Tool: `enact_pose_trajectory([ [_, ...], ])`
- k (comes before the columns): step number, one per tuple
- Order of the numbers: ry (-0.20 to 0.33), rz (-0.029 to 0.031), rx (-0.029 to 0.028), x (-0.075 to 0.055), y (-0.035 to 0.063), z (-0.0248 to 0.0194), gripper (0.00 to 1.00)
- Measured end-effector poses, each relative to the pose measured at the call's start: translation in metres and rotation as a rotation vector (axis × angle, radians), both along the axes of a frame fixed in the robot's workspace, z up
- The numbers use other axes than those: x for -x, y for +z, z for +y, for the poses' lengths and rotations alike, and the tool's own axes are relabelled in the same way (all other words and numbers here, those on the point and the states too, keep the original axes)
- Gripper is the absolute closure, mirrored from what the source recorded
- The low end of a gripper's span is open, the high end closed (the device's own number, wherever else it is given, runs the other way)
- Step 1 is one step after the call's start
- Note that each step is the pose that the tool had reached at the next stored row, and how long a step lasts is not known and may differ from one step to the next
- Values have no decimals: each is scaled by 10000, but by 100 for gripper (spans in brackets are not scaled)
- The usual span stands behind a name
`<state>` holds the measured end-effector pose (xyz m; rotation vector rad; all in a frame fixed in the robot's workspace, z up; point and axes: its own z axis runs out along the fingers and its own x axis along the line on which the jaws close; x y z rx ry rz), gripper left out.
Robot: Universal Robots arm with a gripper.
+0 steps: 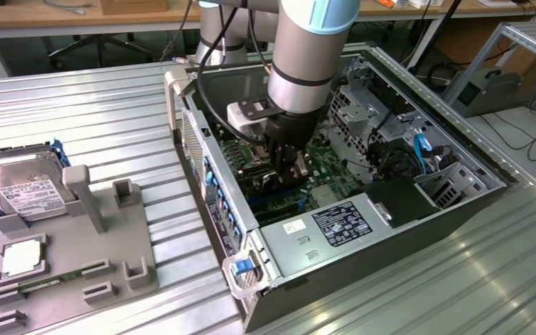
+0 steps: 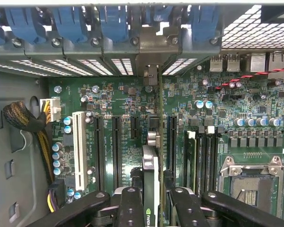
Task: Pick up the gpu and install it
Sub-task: 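Insert the gpu into the slot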
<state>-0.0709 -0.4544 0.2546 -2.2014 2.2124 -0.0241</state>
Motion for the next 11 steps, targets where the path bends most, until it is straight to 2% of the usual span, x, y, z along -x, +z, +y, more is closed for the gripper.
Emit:
enact_pose_trajectory([
  [11,0,1,2,0,-17,0,73],
])
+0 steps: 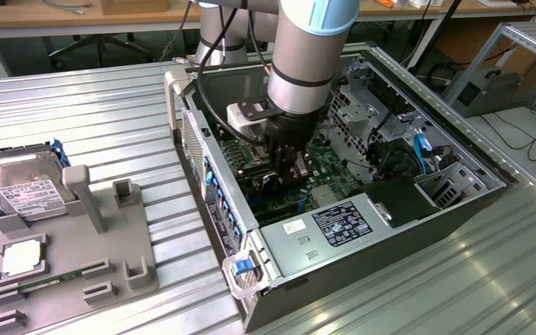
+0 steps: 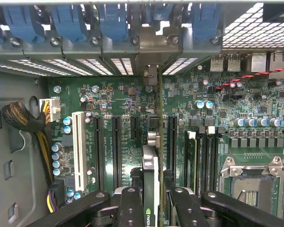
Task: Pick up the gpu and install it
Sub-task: 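Insert the gpu into the slot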
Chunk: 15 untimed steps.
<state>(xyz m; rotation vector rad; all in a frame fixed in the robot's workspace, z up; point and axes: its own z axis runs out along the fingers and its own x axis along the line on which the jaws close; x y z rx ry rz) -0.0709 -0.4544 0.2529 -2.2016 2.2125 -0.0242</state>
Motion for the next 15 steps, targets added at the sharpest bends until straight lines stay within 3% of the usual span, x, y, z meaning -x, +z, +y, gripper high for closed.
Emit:
enact_pose_trajectory([
  [15,0,0,0,3,-18,0,73],
])
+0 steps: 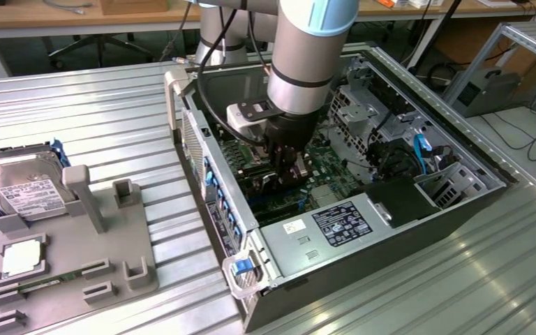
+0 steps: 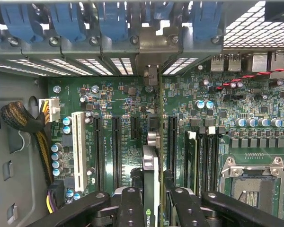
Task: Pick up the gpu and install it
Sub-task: 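Insert the gpu into the slot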
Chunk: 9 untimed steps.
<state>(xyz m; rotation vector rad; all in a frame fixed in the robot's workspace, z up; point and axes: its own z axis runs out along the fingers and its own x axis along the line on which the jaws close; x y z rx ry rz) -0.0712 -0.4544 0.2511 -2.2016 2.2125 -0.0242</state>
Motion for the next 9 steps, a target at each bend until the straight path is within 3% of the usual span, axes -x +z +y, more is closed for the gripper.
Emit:
enact_pose_trajectory([
  [9,0,-1,0,10,-2,0,73],
])
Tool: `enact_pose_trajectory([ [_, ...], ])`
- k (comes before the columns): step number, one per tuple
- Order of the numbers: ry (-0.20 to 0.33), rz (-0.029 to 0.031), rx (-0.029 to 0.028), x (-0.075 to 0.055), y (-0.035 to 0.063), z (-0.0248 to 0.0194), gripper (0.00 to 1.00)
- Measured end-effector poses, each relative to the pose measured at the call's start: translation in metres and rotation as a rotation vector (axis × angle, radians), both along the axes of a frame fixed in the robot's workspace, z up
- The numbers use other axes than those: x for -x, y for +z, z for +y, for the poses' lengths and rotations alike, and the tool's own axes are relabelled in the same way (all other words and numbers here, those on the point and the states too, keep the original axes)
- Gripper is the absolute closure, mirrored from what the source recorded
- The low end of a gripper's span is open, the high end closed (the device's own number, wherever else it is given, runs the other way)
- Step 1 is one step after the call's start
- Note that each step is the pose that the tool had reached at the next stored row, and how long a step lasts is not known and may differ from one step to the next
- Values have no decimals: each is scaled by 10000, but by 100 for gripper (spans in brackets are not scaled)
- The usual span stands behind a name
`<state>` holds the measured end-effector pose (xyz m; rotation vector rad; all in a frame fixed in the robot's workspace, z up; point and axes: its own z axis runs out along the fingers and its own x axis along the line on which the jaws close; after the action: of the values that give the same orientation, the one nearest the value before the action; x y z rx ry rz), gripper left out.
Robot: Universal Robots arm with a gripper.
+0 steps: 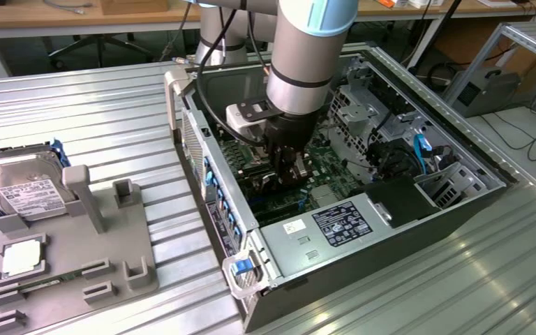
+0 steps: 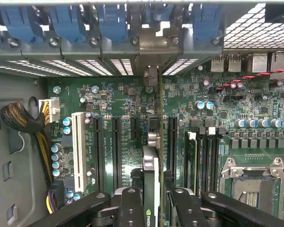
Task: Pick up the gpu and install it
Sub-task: 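Insert the gpu into the slot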
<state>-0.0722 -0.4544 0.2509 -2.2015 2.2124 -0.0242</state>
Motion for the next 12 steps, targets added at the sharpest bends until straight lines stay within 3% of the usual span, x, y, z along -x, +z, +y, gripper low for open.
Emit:
enact_pose_trajectory([
  [12,6,-1,0,10,-11,0,73],
])
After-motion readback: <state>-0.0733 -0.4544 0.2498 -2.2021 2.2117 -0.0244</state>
